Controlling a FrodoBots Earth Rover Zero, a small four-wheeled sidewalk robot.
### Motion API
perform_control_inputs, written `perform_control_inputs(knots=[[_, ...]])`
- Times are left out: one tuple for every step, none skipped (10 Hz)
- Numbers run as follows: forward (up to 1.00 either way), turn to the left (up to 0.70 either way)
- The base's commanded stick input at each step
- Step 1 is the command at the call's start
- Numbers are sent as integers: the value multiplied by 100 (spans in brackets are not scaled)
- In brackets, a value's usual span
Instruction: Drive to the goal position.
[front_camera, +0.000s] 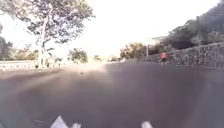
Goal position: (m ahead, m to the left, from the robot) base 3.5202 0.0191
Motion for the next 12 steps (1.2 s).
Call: perform_control_inputs(knots=[[85, 0], [85, 0], [85, 0], [85, 0], [85, -34], [85, -34], [85, -34], [85, -30], [85, -17], [85, -5], [85, 0], [85, 0]])
